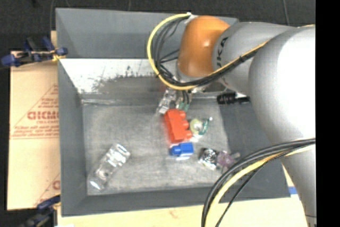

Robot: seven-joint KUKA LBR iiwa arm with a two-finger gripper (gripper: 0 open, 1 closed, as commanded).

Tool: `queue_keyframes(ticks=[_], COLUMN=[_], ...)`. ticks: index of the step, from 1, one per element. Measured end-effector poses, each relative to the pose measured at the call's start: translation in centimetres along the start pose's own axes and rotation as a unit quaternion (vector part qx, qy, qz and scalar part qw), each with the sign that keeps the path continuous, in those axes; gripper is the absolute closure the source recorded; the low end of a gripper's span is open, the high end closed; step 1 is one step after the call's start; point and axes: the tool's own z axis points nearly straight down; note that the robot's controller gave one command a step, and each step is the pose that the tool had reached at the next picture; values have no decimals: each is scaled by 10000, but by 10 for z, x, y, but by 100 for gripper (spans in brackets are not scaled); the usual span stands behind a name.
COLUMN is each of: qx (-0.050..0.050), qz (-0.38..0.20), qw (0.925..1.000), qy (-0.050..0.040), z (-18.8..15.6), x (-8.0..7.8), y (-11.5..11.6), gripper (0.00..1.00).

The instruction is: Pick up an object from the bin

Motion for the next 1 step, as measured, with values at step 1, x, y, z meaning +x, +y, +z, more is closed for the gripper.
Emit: queue_keyframes(ticks=[1], qx=[27], qz=[-2], qw=[10000], qy=[32], z=[3], x=[2], y=[-2], gripper=[0])
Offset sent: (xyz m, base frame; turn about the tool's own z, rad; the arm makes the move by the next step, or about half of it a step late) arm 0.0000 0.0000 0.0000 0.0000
